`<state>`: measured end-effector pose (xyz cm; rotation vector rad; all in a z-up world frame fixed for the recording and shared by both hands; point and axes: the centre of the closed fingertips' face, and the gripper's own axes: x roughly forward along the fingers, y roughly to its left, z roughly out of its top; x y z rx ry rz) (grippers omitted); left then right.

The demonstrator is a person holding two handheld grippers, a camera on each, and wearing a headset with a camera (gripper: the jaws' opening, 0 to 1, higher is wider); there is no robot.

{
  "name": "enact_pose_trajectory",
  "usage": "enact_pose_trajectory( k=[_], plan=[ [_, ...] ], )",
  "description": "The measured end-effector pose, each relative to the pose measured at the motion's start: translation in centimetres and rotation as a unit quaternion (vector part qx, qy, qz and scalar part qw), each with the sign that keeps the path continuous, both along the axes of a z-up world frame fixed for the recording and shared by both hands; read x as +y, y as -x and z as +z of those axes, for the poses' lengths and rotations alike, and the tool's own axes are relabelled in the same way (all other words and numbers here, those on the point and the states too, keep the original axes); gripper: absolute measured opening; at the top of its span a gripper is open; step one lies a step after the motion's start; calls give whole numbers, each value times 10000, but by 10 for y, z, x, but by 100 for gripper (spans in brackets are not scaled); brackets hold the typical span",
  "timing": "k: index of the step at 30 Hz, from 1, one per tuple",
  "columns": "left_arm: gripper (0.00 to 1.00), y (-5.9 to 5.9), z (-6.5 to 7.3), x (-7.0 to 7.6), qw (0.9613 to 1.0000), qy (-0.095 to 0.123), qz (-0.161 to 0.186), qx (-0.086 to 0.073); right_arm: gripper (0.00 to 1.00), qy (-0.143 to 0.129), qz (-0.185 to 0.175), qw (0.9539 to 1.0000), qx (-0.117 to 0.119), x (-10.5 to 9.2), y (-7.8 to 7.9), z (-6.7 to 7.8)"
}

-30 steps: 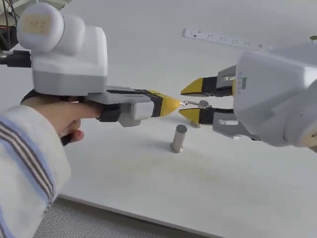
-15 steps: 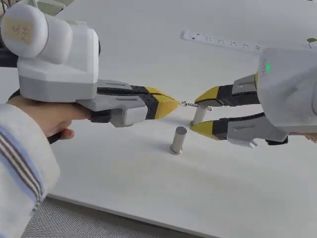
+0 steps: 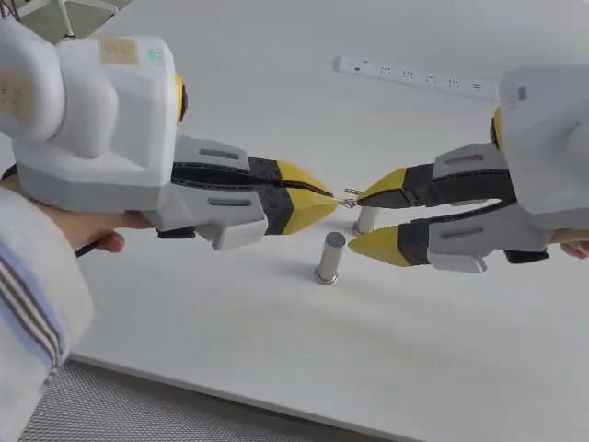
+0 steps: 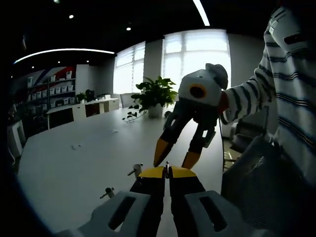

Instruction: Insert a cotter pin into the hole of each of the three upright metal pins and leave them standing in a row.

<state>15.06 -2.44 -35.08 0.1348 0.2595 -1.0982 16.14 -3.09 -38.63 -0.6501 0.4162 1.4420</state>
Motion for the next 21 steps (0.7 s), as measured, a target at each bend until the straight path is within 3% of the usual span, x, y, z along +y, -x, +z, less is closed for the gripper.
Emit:
enact_pose_trajectory(
  k=[3,7,16,21],
  plan=[
    [0,0,-3,5,9997,-127,-154,-134,18,24,36,10000,55,0,3,-2],
    [0,6,-7,0,9978,-433,-387,-307,12,-49,87,9998,173,4,8,0],
    [0,6,-13,-2,9966,-573,-502,-324,0,-108,104,9995,270,5,12,-1],
    [0,7,-17,1,9954,-713,-565,-309,0,-91,141,9996,247,5,15,-3]
  ],
)
